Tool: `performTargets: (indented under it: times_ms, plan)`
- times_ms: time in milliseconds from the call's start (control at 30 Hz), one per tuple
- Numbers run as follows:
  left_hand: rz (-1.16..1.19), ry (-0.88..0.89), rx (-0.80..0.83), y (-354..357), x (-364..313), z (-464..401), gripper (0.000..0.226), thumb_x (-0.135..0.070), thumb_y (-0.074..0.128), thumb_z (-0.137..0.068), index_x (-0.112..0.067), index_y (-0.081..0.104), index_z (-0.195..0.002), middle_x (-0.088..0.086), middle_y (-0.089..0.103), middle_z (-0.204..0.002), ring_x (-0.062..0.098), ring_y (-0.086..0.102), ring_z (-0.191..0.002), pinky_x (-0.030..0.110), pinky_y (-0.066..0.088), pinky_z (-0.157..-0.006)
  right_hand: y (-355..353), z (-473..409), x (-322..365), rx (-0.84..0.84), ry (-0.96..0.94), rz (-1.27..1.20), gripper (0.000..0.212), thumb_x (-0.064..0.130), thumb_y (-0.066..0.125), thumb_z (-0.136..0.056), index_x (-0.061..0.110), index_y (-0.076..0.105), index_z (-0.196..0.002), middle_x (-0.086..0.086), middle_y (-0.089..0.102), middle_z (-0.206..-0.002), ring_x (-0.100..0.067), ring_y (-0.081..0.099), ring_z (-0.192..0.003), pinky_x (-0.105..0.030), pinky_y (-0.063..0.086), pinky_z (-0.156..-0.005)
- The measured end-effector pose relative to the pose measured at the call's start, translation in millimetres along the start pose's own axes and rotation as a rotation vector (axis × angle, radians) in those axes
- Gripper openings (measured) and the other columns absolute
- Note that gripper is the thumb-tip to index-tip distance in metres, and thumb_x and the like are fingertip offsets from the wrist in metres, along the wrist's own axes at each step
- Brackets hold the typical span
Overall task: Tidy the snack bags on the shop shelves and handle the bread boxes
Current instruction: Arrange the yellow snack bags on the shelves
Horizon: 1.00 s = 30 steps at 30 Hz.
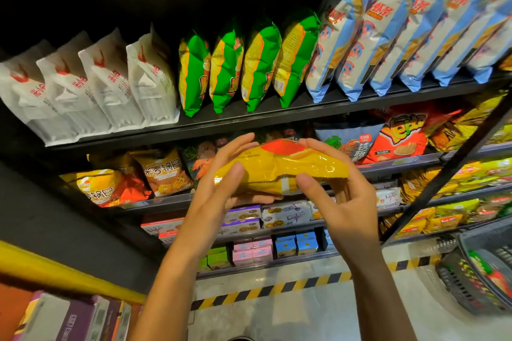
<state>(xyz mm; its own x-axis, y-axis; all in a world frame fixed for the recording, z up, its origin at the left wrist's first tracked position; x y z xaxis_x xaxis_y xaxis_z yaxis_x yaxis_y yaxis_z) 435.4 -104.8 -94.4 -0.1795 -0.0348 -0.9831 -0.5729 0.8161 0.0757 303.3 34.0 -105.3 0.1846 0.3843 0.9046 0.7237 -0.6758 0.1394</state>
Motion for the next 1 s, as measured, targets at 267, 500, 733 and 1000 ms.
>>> performTargets:
  times_ms: [267,500,733,1000]
  plan:
    - [-0.199,0.081,0.175,20,-2,6,0.055,-0.013,0.067,-0.096,-0.022,0.048,-0.147,-0.008,0.049,-0.151,0.014,0.055,-0.134,0.022,0.053,-0.096,-10,-1,-15,-0.298,0.115,-0.121,0.019,0.023,0.071,-0.086,0.016,0.073,-0.104,0.001,0.078,-0.097,-0.016,0.074,-0.094,-0.024,0.058,-0.076]
    - [-0.192,0.086,0.137,19,4,2,0.039,-0.019,0.051,-0.101,-0.021,0.053,-0.140,-0.014,0.046,-0.156,0.010,0.050,-0.140,0.030,0.056,-0.096,-11,0,-20,-0.301,0.146,-0.124,0.020,0.021,0.072,-0.086,0.013,0.074,-0.105,-0.003,0.078,-0.097,-0.020,0.075,-0.093,-0.028,0.059,-0.076]
    - [-0.104,0.015,-0.078,11,11,-5,0.043,-0.030,0.036,-0.105,-0.016,0.056,-0.139,0.001,0.077,-0.115,0.032,0.078,-0.088,0.036,0.065,-0.072,-3,-1,-14,-0.108,0.121,-0.091,0.031,0.028,0.066,-0.093,0.017,0.070,-0.121,0.003,0.076,-0.117,-0.015,0.071,-0.114,-0.023,0.058,-0.087]
    - [-0.143,-0.023,-0.124,9,14,-7,0.058,-0.043,0.022,-0.106,-0.016,0.064,-0.136,0.008,0.078,-0.111,0.036,0.077,-0.090,0.042,0.064,-0.074,-11,-5,-12,-0.237,0.188,-0.001,0.037,0.039,0.059,-0.093,0.007,0.078,-0.093,-0.004,0.077,-0.084,-0.013,0.073,-0.084,-0.023,0.057,-0.075]
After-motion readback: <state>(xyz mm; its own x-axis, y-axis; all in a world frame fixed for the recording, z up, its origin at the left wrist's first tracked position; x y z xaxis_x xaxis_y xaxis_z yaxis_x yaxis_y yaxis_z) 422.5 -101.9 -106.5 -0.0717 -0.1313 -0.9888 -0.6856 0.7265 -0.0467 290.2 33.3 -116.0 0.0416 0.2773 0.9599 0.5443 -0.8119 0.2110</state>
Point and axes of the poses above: each hand's wrist, its own z-axis away from the middle knuckle, its own y-axis out of the palm, x = y × z, the point moved 5 cm from there along -z, towards the middle knuckle
